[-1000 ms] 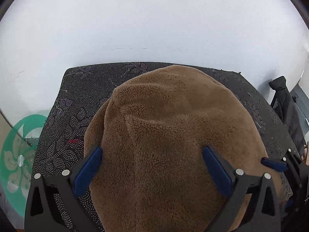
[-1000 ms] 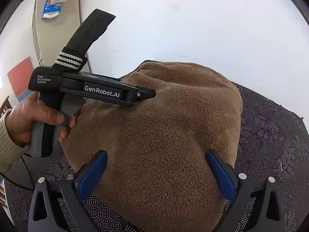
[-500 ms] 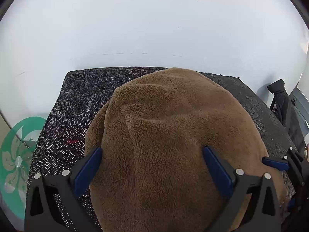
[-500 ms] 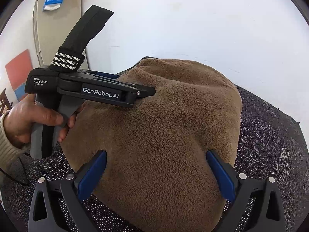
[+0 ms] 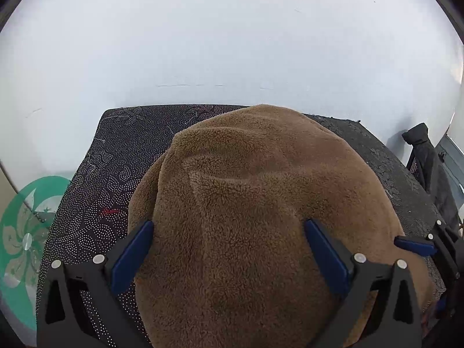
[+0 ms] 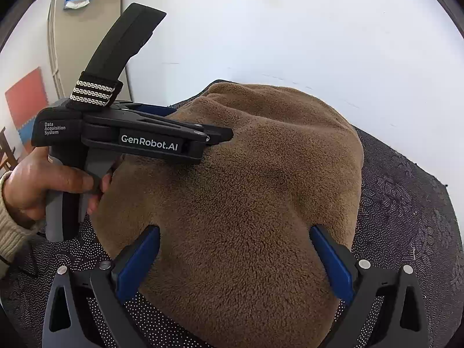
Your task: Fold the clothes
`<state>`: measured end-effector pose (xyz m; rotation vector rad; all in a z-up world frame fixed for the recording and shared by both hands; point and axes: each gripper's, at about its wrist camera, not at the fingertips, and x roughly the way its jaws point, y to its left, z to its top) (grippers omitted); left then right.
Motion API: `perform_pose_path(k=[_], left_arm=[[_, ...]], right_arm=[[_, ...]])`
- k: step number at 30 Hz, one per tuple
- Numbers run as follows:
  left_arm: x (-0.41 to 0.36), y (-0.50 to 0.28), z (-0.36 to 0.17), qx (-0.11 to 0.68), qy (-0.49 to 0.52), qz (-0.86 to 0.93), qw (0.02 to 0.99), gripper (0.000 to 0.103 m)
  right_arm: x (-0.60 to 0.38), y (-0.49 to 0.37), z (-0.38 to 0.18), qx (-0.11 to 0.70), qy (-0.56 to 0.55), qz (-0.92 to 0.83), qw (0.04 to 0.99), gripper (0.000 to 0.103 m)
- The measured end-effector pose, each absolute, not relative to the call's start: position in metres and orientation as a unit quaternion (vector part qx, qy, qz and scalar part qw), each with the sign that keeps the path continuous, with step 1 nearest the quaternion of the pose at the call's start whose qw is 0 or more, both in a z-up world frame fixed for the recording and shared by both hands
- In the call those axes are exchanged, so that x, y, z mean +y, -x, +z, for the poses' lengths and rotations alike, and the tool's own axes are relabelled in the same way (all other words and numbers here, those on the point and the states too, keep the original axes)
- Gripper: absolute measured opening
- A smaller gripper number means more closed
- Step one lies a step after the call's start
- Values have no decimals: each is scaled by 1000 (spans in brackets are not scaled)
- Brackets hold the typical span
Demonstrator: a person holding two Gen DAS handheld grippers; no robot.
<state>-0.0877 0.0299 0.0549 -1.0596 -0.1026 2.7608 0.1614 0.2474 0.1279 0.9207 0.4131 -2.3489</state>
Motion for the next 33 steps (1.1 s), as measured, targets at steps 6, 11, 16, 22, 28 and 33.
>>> perform_pose_path(k=[6,11,16,22,28,33], left_arm=[[28,86,54,-45,354,930,90,103],[-2,72,53,-136,380,910,98,103],[-22,40,41,-178,394,898,80,103],[-19,30,36,-169,390,902,72,103],[-22,33,31,-189,395,895,80,103],[-24,34,29,-200,397,892,84,103]], right_arm=[[248,-165,125,159,-329,-886,286,102],[249,-164,125,156,-326,-887,288,102],[254,-159,127,149,-337,-878,305,102],[256,-120,173,100,-409,-845,329,102],[223,-48,213,106,-411,-849,316,102],[155,-2,202,152,-442,-818,336,102]])
